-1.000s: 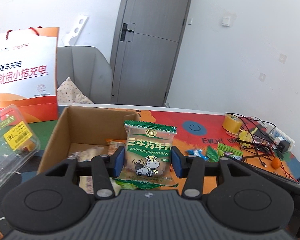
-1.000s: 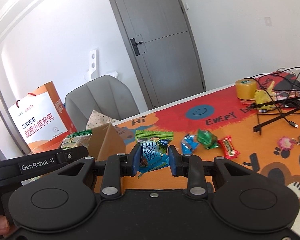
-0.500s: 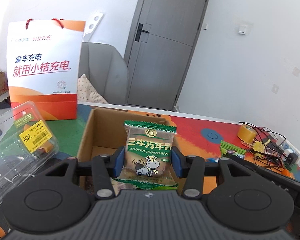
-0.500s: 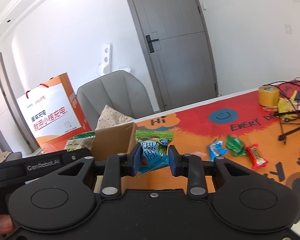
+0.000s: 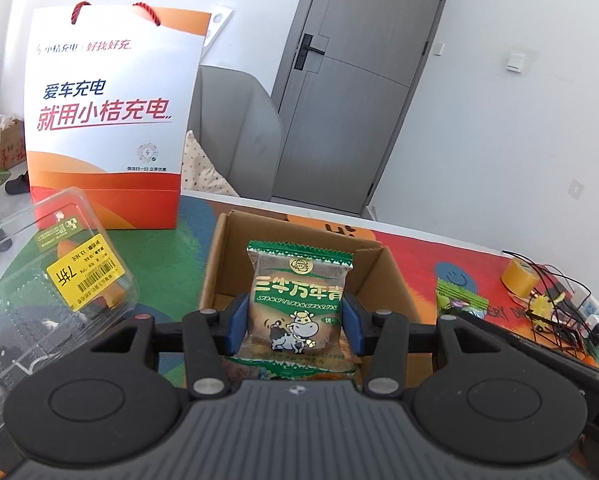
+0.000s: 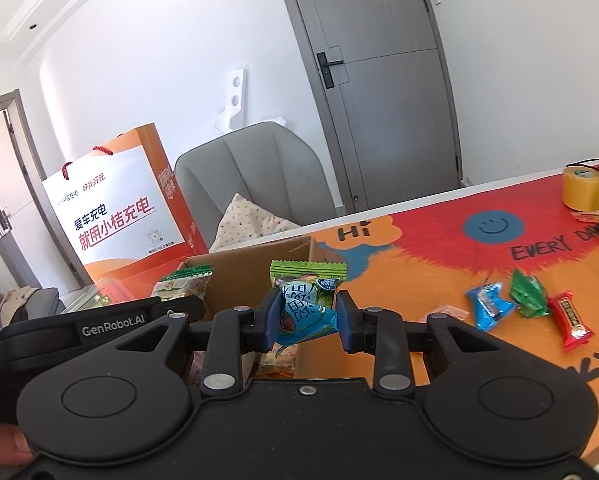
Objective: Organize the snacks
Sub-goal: 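Carry both held packets into the cardboard box and open both tools, then withdraw both tools from the box toward the remaining snacks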
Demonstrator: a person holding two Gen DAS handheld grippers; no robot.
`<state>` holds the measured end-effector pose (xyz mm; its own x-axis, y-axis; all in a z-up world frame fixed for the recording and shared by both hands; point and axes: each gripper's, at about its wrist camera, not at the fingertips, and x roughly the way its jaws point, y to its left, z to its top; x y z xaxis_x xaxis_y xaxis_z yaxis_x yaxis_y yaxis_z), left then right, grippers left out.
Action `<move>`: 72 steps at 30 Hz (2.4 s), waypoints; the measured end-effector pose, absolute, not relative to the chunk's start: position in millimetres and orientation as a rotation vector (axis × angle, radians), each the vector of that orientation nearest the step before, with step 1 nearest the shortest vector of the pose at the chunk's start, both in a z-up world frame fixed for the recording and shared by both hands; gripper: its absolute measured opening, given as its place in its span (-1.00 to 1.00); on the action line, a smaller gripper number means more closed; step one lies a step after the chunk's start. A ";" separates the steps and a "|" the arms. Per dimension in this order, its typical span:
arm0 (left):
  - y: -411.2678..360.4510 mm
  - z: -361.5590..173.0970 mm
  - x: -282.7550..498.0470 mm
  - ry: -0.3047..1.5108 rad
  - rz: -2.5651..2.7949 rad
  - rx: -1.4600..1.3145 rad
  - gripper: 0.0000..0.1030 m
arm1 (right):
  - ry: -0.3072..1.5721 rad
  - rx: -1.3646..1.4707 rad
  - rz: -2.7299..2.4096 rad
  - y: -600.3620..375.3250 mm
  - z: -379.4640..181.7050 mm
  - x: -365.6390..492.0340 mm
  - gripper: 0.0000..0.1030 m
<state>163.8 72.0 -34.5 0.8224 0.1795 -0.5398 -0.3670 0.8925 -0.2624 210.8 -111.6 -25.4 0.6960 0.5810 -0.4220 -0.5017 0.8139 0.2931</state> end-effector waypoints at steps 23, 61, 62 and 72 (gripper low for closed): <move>99.5 -29.1 152.2 0.513 0.326 -0.415 0.50 | 0.543 0.155 0.640 -76.8 -26.7 223.6 -0.18; -3.8 -17.4 144.2 0.554 0.248 -0.303 0.92 | 0.538 0.255 0.491 -212.6 -32.4 192.6 0.87; -6.4 -16.9 144.0 0.553 0.244 -0.303 0.92 | 0.538 0.257 0.491 -215.5 -32.3 191.7 0.90; -32.9 -13.1 146.2 0.560 0.206 -0.271 0.92 | 0.541 0.309 0.467 -248.4 -34.6 188.7 0.99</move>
<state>146.2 -32.9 -13.1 0.8280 0.1185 -0.5480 -0.2652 0.9439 -0.1966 188.7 -248.4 -34.6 0.7573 0.5005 -0.4195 -0.3416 0.8511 0.3987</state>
